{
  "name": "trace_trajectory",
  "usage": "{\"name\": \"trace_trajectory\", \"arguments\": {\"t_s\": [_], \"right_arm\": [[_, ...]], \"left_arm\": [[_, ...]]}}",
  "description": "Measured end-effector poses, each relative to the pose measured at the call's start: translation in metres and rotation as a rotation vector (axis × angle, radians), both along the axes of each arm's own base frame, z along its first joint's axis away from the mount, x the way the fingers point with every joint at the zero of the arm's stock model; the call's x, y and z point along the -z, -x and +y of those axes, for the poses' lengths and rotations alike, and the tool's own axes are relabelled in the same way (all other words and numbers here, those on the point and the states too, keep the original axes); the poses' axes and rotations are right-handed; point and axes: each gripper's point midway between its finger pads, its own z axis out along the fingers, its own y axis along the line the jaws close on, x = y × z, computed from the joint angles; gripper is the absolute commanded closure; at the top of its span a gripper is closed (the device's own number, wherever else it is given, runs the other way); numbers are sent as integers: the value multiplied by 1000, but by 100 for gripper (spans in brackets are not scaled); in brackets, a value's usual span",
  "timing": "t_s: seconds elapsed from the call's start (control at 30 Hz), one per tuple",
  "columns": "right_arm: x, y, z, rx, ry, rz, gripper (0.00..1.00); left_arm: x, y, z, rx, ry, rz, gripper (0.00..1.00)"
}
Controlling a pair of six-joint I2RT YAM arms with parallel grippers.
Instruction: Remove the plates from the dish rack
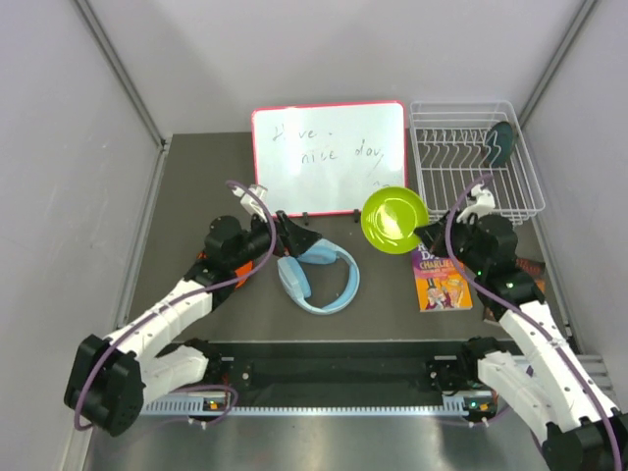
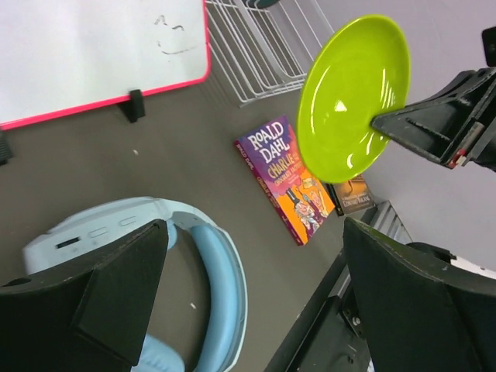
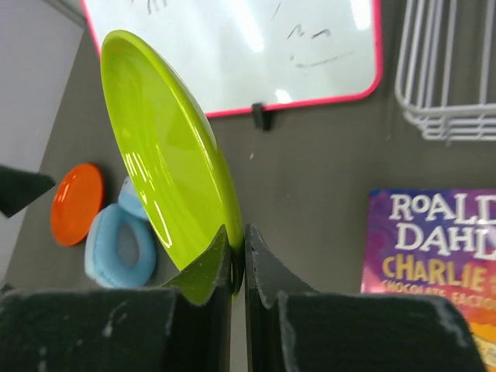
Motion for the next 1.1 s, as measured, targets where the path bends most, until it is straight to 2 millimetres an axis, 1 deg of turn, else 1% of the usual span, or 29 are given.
{"name": "trace_trajectory", "arguments": {"t_s": [0.07, 0.2, 0.3, 0.47, 0.53, 0.6, 0.63, 0.7, 0.73, 0.77, 0.8, 0.83, 0.87, 0.9, 1.0, 1.07, 1.1], "right_arm": [[9, 10, 9, -36, -40, 26, 100], [14, 22, 21, -83, -115, 38, 100], [18, 27, 31, -115, -161, 41, 100], [33, 36, 49, -167, -213, 78, 100], [36, 38, 57, -187, -229, 87, 100], [37, 40, 67, -213, -245, 97, 100], [37, 41, 72, -228, -254, 100, 100], [37, 44, 81, -255, -265, 105, 99], [36, 46, 85, -266, -269, 104, 99], [35, 47, 87, -273, -272, 103, 99], [34, 47, 88, -277, -276, 102, 98], [34, 46, 88, -271, -275, 100, 96], [35, 45, 87, -264, -273, 100, 93], [37, 43, 86, -250, -272, 109, 76], [33, 42, 88, -259, -282, 96, 48], [30, 42, 89, -265, -286, 84, 41], [30, 42, 88, -264, -281, 81, 34]], "left_arm": [[1, 4, -13, 22, -7, 0, 1], [5, 7, -29, 35, -16, 2, 1], [11, 8, -39, 40, -27, 9, 1], [14, 9, -55, 51, -38, 7, 1], [15, 8, -61, 55, -39, 3, 4], [15, 6, -66, 57, -42, 1, 13], [16, 5, -68, 56, -43, 0, 27], [18, 3, -69, 50, -50, -2, 42], [19, 3, -69, 46, -55, -5, 64], [19, 1, -68, 38, -59, -9, 77], [18, 0, -68, 30, -58, -12, 95], [17, 0, -67, 25, -57, -16, 100], [15, 0, -67, 22, -57, -23, 100], [13, 0, -67, 24, -59, -36, 100], [9, -1, -61, 1, -79, -61, 100], [11, -4, -54, -38, -106, -62, 100], [12, -6, -48, -68, -125, -63, 100]]}}
